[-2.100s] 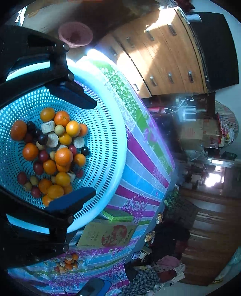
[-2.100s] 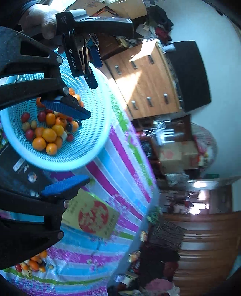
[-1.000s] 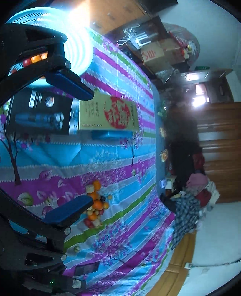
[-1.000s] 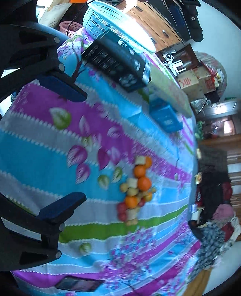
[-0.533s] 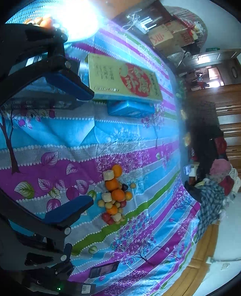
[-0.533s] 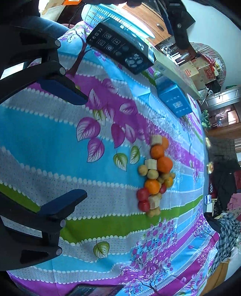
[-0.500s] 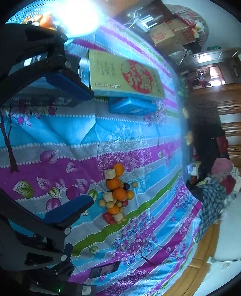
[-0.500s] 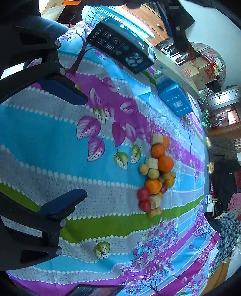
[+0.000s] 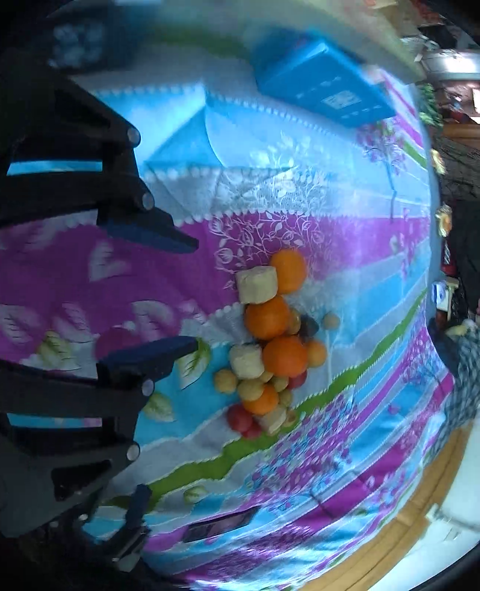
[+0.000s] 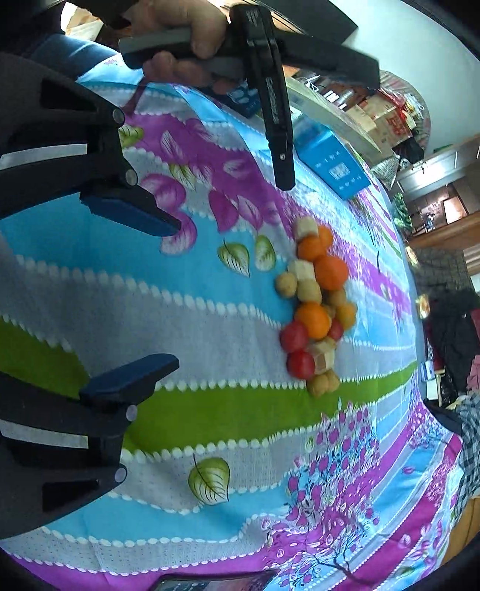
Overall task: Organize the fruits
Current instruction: 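Close the left tool on a round beige bread piece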
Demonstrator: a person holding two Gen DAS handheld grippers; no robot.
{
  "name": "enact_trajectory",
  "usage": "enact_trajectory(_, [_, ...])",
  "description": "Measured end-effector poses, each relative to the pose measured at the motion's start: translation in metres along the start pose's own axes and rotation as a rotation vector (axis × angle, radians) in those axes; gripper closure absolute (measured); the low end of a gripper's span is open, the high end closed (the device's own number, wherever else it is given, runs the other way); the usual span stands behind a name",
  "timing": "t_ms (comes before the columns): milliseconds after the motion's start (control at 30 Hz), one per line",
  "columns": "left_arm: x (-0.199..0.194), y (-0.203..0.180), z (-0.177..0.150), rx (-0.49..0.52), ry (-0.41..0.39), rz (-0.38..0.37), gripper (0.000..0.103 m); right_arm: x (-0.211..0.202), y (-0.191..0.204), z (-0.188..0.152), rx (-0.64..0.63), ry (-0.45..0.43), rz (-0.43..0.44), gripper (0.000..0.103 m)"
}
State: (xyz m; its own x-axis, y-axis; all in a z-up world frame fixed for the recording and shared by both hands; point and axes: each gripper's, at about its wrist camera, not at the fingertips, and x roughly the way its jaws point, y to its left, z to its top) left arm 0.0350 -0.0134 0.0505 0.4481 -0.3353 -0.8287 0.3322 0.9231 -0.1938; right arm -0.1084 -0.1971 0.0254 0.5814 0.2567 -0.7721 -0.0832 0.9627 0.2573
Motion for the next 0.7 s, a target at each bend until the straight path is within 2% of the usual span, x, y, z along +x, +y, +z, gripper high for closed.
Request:
enact_trajectory(267, [0.03, 0.004, 0.025, -0.008, -0.021, -0.054, 0.057, 0.015, -0.013, 0.005, 0.027, 0.018, -0.001, 0.033])
enact_trajectory(333, [0.038, 0.013, 0.029, -0.034, -0.013, -0.017, 0.057, 0.018, -0.011, 0.006, 0.021, 0.02, -0.002, 0.033])
enact_trajectory(367, [0.041, 0.023, 0.029, -0.067, -0.002, 0.009, 0.053, 0.019, -0.011, 0.006, 0.02, 0.02, -0.002, 0.033])
enact_trajectory(400, [0.042, 0.032, 0.028, -0.103, -0.006, -0.004, 0.047, 0.02, -0.011, 0.007, 0.02, 0.02, -0.001, 0.033])
enact_trajectory(433, [0.038, 0.04, 0.025, -0.14, -0.022, -0.002, 0.045, 0.02, -0.011, 0.008, 0.021, 0.019, 0.0, 0.033])
enact_trajectory(467, [0.033, 0.047, 0.022, -0.16, -0.034, 0.035, 0.046, 0.02, -0.011, 0.008, 0.023, 0.018, 0.001, 0.033])
enact_trajectory(533, [0.027, 0.057, 0.019, -0.17, -0.047, 0.078, 0.049, 0.021, -0.011, 0.008, 0.02, 0.018, 0.001, 0.033])
enact_trajectory(700, [0.02, 0.055, 0.013, -0.14, -0.055, 0.075, 0.049, 0.023, -0.011, 0.008, 0.018, 0.016, -0.003, 0.033])
